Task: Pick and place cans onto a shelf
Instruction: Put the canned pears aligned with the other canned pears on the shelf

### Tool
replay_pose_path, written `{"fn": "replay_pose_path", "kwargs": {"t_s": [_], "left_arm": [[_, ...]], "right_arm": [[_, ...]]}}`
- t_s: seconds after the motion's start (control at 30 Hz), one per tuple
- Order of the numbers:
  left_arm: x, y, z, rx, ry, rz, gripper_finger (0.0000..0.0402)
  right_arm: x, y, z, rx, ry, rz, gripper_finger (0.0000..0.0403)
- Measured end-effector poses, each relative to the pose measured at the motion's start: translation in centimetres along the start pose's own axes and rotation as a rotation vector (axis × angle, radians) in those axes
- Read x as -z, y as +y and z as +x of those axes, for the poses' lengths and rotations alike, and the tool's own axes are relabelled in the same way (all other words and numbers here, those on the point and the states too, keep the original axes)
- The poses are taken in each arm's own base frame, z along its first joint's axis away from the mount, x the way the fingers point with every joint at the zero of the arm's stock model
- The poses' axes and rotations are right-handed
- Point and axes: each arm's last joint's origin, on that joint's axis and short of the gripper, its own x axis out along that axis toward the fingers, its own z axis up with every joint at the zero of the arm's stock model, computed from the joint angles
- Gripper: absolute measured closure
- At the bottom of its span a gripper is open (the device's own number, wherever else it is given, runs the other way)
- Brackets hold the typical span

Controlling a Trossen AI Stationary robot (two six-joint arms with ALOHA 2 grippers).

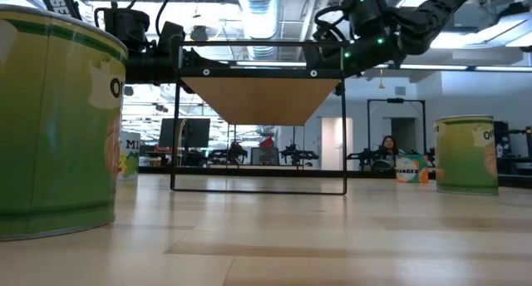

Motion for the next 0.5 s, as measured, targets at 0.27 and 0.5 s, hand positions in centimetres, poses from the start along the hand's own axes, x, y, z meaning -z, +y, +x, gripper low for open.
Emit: {"fn": "replay_pose_path", "kwargs": {"t_s": [0.27, 0.5], "left_arm": [[0.0, 0.0, 0.0, -0.006, 0.0, 0.001, 0.0401], [0.0, 0.0, 0.0, -0.007, 0.0, 0.005, 0.0401]], "right_arm": [[-0.5, -1.1, 0.0, 0.054, 0.019, 0.003, 0.0398], [-1.1, -1.6, -0.9, 0.069, 0.044, -0.008, 0.0398]]}}
